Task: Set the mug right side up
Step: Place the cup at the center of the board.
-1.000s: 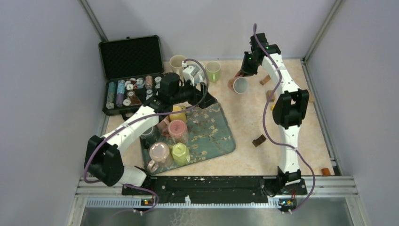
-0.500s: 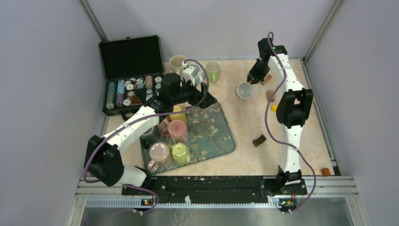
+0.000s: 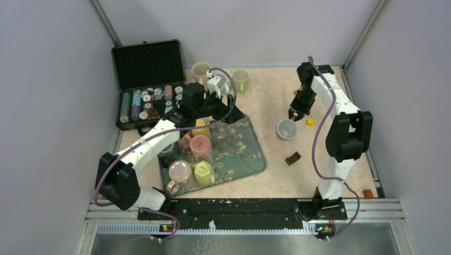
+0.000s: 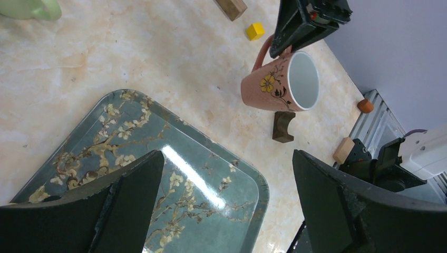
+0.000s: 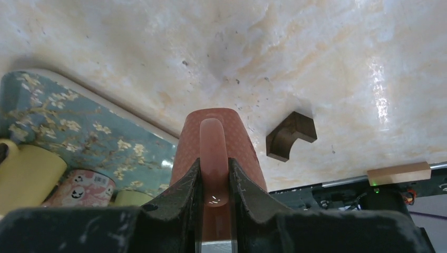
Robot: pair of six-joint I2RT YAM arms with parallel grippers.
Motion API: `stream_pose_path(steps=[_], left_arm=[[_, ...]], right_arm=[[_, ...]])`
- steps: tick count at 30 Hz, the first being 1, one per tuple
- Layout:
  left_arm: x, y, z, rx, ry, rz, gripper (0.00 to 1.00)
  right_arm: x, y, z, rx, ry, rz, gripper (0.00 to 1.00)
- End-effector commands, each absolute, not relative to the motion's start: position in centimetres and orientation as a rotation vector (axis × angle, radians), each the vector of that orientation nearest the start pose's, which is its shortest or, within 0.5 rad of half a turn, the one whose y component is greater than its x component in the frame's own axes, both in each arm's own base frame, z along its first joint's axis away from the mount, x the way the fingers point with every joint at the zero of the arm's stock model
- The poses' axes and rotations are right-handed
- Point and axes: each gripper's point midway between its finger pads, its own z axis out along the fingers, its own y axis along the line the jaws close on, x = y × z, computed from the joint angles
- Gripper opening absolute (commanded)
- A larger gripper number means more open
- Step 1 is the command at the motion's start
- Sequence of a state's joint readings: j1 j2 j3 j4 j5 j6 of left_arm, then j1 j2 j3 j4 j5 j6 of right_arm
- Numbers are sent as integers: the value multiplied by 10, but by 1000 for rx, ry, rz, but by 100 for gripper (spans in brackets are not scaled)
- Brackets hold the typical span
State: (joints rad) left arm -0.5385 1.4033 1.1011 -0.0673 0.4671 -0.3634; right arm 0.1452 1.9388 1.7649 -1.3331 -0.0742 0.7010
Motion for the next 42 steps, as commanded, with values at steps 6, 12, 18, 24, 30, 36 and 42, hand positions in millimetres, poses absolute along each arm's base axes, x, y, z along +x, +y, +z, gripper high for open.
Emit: stream_pose_path(steps=[6,12,18,24,30,36,42], left_arm=[[310,-298,274,547,1883,-1056,99],[311,-297,272,540,1891,-1053,99],[310,-298,269,536,1903,-1059,99],[310,-297,268,535,1905,-1061,99],[311,-297,267,532,1909,-1062,99],[312,-296,266,527,1914,-1060,99],[312,-296,265,526,1917,-1062,99]], right_arm=[[284,106,126,729,3101,142,0],[284,107,119,688,3120,139,0],[277,107,106,675,3156,131,0],[278,111,99,668,3164,126,0],[276,108,91,671,3175,92,0],[275,109,84,665,3191,93,0],[275,107,81,652,3201,71,6]])
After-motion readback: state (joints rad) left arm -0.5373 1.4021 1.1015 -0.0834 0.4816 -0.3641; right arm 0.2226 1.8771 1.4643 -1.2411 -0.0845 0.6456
